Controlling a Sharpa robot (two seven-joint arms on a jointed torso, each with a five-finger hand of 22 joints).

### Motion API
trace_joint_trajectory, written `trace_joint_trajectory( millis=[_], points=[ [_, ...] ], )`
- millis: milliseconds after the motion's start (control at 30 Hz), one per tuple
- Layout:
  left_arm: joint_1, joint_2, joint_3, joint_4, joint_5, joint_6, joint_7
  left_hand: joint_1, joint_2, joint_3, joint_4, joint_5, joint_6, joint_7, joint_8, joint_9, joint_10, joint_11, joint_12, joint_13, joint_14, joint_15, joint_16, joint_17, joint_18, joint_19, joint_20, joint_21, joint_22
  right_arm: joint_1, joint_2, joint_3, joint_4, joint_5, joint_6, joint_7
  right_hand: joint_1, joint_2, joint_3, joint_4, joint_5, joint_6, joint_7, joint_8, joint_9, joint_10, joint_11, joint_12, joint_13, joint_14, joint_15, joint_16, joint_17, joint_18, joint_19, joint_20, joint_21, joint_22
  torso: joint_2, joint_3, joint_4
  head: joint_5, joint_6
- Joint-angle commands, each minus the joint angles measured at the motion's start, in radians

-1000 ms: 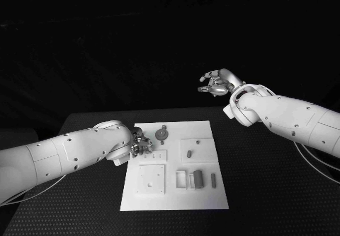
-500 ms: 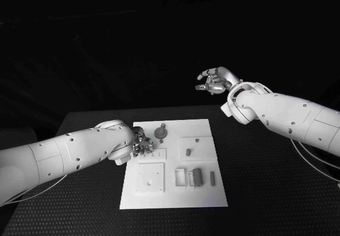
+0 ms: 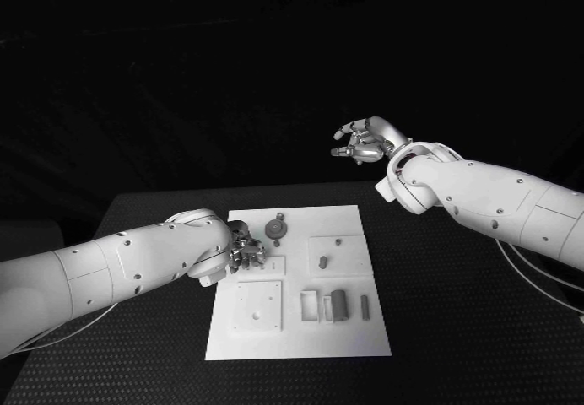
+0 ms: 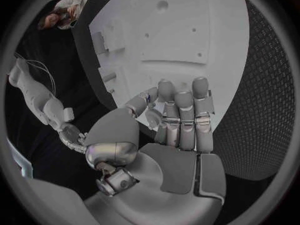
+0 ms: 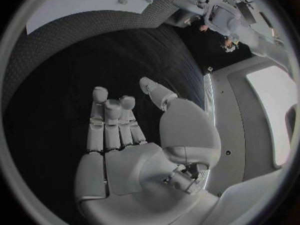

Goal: Assemble the parts on the task board

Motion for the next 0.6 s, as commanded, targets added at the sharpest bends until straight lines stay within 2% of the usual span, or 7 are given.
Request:
trace_joint_trajectory(
  millis=[33, 533, 567, 600],
  points=[
    [0.0, 0.007, 0.001, 0.001, -0.004, 0.012, 0.002, 0.008, 0.011, 0.007, 0.001, 0.013, 0.067, -0.062, 0.005, 0.015, -0.014, -0.008, 0.008, 0.0, -0.031, -0.022, 0.012, -0.006, 0.016, 0.015, -0.024, 0.008, 0.023, 0.0, 0.001, 0.0, 0.004, 0.011, 0.019, 0.022, 0.001, 0.007, -0.002, 0.003, -0.004, 0.049, 0.042, -0.003, -0.003, -0.124, 0.039, -0.013, -0.012, -0.007, 0.001, -0.016, -0.008, 0.014, -0.01, 0.004, -0.013, -0.002, 0.001, 0.0005, -0.0003, -0.001, 0.003],
    [-0.011, 0.027, 0.0, -0.023, -0.025, 0.014, 0.008, 0.008, 0.011, 0.007, 0.001, 0.013, 0.067, -0.062, 0.005, 0.015, -0.014, -0.008, 0.008, 0.0, -0.031, -0.022, 0.012, -0.006, 0.016, 0.016, -0.024, 0.008, 0.023, 0.0, 0.001, 0.0, 0.014, 0.028, 0.018, 0.016, 0.001, 0.007, -0.002, 0.003, -0.004, 0.049, 0.042, -0.003, -0.003, -0.124, 0.039, -0.013, -0.013, -0.007, 0.001, -0.016, -0.008, 0.014, -0.01, 0.004, -0.013, -0.002, 0.001, 0.0008, -0.0006, -0.007, 0.004],
    [-0.011, 0.027, 0.0, -0.024, -0.032, 0.016, 0.008, 0.008, 0.012, 0.007, 0.0, 0.014, 0.067, -0.062, 0.005, 0.015, -0.014, -0.008, 0.009, 0.0, -0.032, -0.022, 0.013, -0.008, 0.016, 0.015, -0.024, 0.009, 0.023, 0.0, 0.001, 0.0, 0.015, 0.028, 0.018, 0.016, -0.022, 0.007, 0.038, 0.014, 0.004, 0.044, 0.049, -0.004, -0.003, -0.195, 0.052, -0.134, -0.087, -0.114, 0.017, -0.175, -0.078, -0.013, -0.14, 0.033, -0.116, -0.041, 0.001, 0.0009, -0.0009, -0.007, 0.003],
    [-0.011, 0.027, 0.0, -0.024, -0.034, 0.019, 0.008, 0.006, 0.01, 0.006, 0.002, 0.014, 0.068, -0.062, 0.005, 0.016, -0.016, -0.007, 0.009, 0.0, -0.033, -0.023, 0.015, -0.01, 0.015, 0.015, -0.024, 0.009, 0.023, 0.0, 0.001, 0.0, 0.015, 0.028, 0.018, 0.015, -0.026, 0.008, 0.048, 0.018, -0.007, 0.038, 0.049, -0.003, -0.002, -0.163, 0.061, -0.212, -0.169, -0.085, 0.047, -0.282, -0.143, -0.015, -0.153, 0.049, -0.173, -0.084, 0.001, 0.001, -0.0008, -0.007, 0.003]
  ],
)
